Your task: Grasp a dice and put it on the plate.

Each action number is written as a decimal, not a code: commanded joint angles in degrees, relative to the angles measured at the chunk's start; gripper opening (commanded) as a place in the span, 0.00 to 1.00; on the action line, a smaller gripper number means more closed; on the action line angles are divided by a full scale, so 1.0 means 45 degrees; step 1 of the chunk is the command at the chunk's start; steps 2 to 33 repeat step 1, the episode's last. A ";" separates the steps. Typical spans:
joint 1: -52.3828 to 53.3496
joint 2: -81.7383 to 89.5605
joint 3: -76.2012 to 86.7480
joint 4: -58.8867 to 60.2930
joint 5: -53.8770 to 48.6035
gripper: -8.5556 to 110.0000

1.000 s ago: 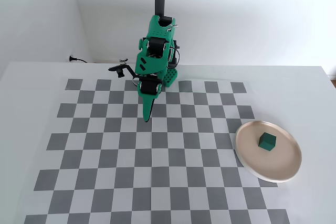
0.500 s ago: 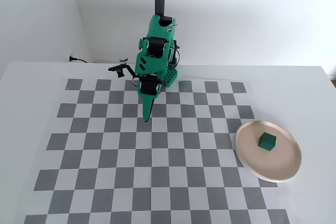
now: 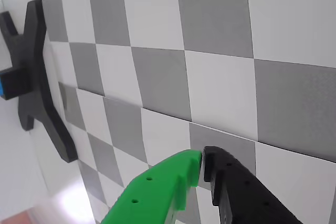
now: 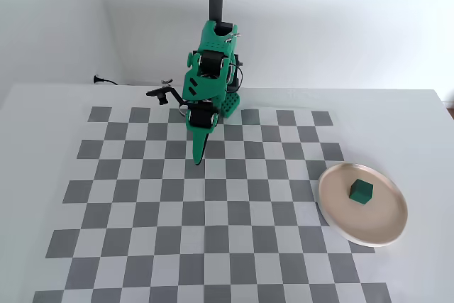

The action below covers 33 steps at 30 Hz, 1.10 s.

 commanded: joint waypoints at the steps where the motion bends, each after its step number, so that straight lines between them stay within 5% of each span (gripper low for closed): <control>1: -0.0117 0.0117 -0.0195 0.0059 0.0000 0.04; 33: -0.0117 0.0117 -0.0195 0.0059 0.0000 0.04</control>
